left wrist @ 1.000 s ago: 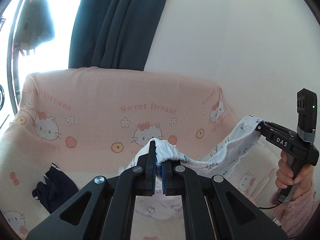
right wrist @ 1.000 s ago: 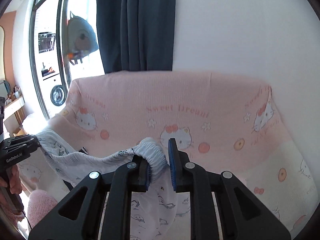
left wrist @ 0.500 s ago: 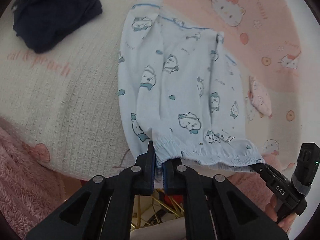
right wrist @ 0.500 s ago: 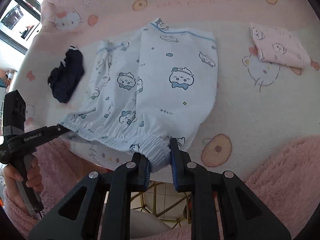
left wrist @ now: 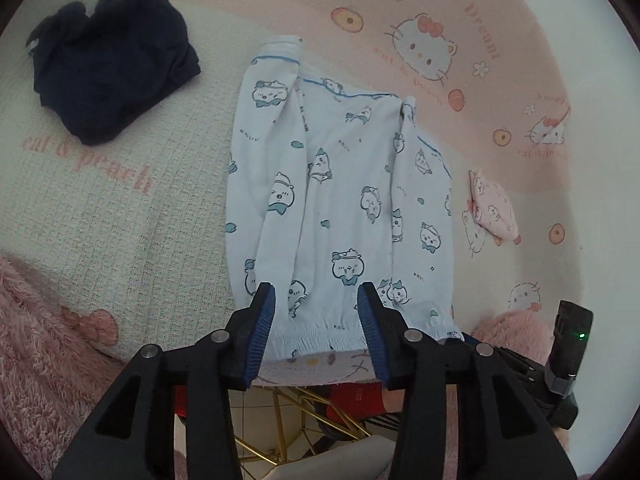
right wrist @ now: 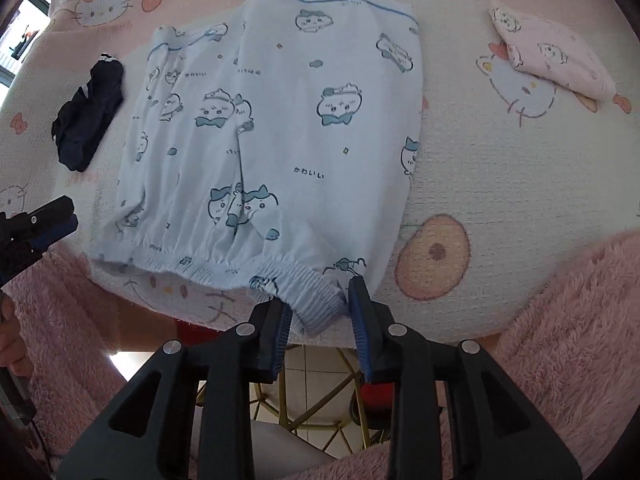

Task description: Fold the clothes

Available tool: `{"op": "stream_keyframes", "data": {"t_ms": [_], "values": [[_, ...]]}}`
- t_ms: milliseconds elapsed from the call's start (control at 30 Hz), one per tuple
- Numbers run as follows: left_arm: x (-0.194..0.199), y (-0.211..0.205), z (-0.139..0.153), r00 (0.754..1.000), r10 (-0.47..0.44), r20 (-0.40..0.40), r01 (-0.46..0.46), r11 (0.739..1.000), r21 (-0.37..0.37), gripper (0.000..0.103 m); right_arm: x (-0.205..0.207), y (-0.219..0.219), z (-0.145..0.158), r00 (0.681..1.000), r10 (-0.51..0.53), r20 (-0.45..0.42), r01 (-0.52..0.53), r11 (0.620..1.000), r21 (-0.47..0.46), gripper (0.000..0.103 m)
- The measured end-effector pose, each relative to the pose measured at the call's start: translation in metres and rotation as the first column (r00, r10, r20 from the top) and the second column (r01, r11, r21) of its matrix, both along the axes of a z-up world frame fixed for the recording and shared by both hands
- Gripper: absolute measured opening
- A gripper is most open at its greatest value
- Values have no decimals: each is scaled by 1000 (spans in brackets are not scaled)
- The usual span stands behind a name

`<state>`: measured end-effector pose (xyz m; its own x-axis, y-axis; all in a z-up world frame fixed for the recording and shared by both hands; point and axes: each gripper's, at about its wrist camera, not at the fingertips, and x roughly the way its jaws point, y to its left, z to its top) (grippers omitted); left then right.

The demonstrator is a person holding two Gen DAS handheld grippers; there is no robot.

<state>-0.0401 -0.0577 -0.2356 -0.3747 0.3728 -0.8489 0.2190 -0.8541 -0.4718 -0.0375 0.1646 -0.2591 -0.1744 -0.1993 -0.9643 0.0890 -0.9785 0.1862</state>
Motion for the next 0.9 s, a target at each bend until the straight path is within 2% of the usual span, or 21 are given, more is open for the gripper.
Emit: {"op": "stream_keyframes", "data": {"t_ms": [33,133,233,300,367,433,500,567,600,667,700,767,833,900], "values": [[-2,4,1,1000,-20,-13,20,1000,-8,45,3,0,9,1000,9,-21,-10,999,-35,31],[-15,29,-20,989,-132,60,136,989,-59,45,7,1,26,996,19,-87,-25,997,-71,37],[-26,53,-43,965,-218,144,239,960,-144,45,6,-2,24,998,33,-61,-36,998,-61,37],[-31,59,-50,959,-226,168,259,944,-205,45,9,-8,21,996,56,-65,-59,997,-48,37],[-36,57,-56,961,-208,184,251,933,-258,44,10,-15,10,995,91,-51,-92,996,-6,37],[-41,43,-56,974,-140,178,194,922,-334,44,7,-20,-8,993,118,-5,-118,992,51,37],[-41,26,-52,984,-51,174,123,891,-437,44,3,-24,-23,990,135,35,-138,985,99,37],[-35,14,-44,989,-14,147,77,897,-435,44,0,-28,-28,988,150,27,-152,979,136,37],[-31,13,-38,992,-35,120,77,925,-371,44,-2,-31,-28,987,157,12,-157,976,153,37],[-24,22,-24,992,-112,58,123,959,-254,44,-6,-36,-24,983,178,-34,-171,973,154,37],[-23,32,-19,985,-172,30,174,960,-220,44,-8,-40,-22,980,192,-52,-183,973,144,37],[-22,56,-15,964,-265,6,261,942,-211,44,-11,-48,-21,971,230,-68,-220,967,125,37],[-23,74,-20,944,-329,15,325,923,-205,44,-14,-57,-25,961,267,-64,-255,954,156,37],[-24,86,-29,928,-372,25,371,913,-167,45,-15,-58,-33,958,279,-57,-264,945,193,37]]}}
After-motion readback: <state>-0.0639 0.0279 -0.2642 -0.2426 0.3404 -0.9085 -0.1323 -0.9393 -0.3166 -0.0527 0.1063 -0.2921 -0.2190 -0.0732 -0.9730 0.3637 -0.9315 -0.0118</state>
